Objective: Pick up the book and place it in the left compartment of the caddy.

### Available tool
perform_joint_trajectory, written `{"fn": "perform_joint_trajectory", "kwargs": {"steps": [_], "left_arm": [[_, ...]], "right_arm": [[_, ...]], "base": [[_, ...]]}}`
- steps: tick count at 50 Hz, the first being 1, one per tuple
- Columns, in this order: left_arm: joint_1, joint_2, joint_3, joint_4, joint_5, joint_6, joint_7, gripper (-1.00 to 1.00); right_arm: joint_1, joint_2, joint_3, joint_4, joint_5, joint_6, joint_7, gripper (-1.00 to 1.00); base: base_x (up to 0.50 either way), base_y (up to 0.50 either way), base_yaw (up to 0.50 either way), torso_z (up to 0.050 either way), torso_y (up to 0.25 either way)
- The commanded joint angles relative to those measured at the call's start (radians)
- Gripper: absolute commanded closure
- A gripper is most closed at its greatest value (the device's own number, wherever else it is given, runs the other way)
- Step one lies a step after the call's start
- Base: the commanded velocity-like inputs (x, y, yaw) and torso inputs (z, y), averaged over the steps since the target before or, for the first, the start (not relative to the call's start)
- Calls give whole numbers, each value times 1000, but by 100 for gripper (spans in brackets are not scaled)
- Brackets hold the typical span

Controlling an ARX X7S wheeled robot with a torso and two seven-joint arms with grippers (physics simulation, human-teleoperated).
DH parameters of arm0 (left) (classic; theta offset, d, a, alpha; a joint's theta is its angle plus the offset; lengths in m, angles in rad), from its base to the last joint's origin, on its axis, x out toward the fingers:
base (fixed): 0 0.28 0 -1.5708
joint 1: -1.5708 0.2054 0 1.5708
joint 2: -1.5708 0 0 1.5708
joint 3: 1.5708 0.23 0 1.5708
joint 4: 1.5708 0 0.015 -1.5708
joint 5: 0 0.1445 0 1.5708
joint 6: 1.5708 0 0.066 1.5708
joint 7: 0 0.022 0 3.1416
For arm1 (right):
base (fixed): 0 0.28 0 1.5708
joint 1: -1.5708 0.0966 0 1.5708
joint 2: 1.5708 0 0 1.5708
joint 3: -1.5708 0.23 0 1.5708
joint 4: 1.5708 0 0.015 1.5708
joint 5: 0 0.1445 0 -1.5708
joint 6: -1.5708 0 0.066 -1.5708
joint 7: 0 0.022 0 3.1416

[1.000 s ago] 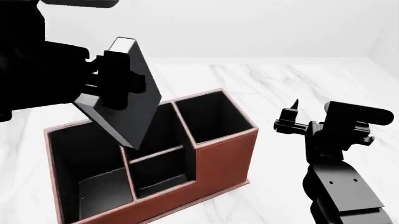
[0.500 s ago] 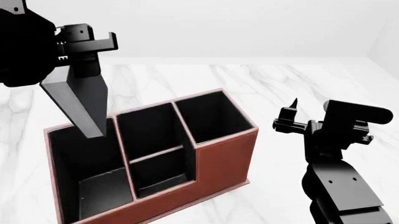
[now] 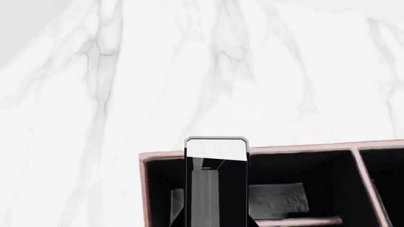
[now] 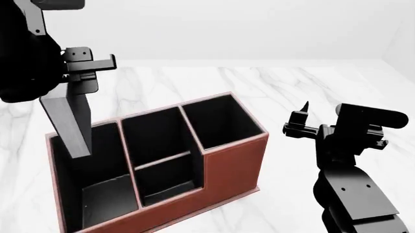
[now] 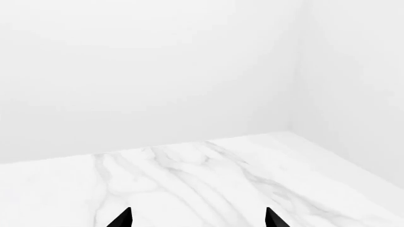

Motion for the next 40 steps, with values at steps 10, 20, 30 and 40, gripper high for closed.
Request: {"fn": "perform_joint_trajectory", "kwargs": {"steps": [10, 20, 30, 40], "left_arm": [[-29, -1, 107, 3, -23, 11, 26, 100], [-16, 0, 123, -7, -12, 11, 49, 100], [14, -7, 140, 9, -1, 21, 68, 100], [52, 0, 156, -7, 21, 26, 107, 100]], "right_arm": [[10, 3, -9, -9, 8, 13, 6, -100], [9, 4, -11, -5, 10, 8, 8, -100], [3, 5, -15, 0, 9, -2, 9, -100], [2, 5, -16, 9, 10, -10, 10, -100]], "base": [[0, 0, 0, 0, 2], [0, 0, 0, 0, 1], [0, 0, 0, 0, 1], [0, 0, 0, 0, 1]]}}
